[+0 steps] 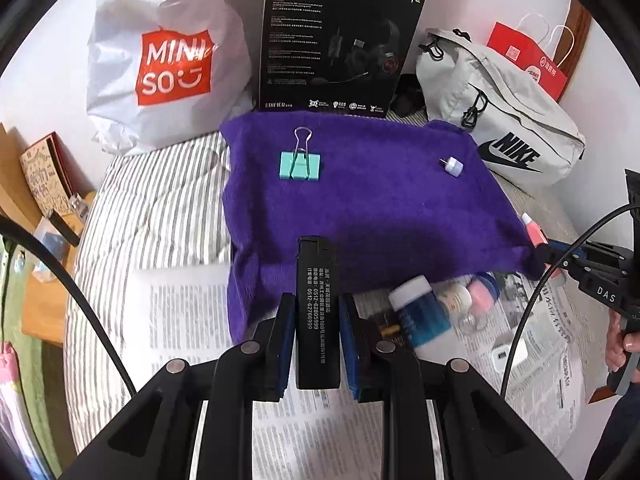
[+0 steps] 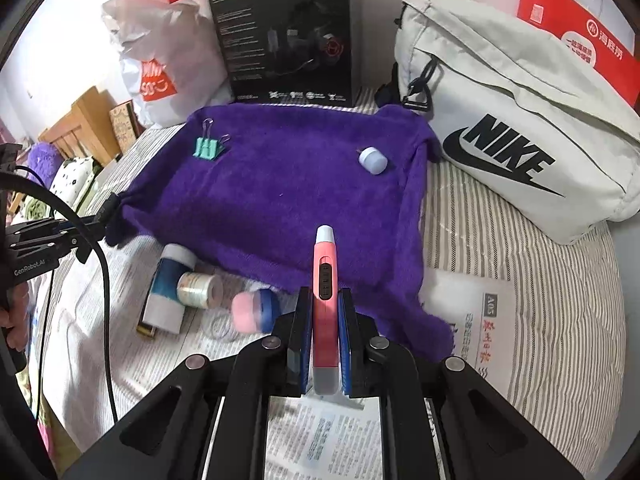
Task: Organize rigid objects
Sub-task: 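Carry the black box and pink pen onto the towel with both grippers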
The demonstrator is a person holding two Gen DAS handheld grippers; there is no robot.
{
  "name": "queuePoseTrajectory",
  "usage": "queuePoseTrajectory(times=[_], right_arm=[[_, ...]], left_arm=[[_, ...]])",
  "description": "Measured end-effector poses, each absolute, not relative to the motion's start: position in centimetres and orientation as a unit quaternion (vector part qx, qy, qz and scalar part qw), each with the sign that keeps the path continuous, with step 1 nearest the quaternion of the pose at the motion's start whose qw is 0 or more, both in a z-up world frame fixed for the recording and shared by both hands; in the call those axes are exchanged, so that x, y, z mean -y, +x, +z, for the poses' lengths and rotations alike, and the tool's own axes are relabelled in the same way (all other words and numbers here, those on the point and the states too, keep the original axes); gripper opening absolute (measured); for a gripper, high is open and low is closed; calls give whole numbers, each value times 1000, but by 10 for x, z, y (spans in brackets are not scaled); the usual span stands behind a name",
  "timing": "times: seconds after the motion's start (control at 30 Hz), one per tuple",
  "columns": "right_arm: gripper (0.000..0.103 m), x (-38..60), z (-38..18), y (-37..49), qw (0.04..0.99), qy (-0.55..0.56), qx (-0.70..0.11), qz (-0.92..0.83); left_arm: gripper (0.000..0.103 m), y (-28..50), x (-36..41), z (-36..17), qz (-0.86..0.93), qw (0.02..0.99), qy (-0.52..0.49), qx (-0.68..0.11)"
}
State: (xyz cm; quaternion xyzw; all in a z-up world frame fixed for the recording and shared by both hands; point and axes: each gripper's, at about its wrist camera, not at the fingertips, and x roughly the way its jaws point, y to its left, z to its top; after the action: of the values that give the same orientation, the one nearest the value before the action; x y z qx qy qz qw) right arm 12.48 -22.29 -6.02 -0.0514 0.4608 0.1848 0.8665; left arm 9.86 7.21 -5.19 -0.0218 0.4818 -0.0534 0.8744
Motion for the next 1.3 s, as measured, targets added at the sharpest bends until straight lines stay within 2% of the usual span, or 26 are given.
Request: queuePoseTrajectory(times=[0.5, 1.3], right_arm=[[12, 220, -67, 175, 864, -55, -468, 175], [12, 204, -110, 250, 853, -68, -495, 149]], left_arm=[[21, 141, -85, -50, -52, 877, -38, -476], [21, 201, -91, -83, -58, 857, -44, -510]])
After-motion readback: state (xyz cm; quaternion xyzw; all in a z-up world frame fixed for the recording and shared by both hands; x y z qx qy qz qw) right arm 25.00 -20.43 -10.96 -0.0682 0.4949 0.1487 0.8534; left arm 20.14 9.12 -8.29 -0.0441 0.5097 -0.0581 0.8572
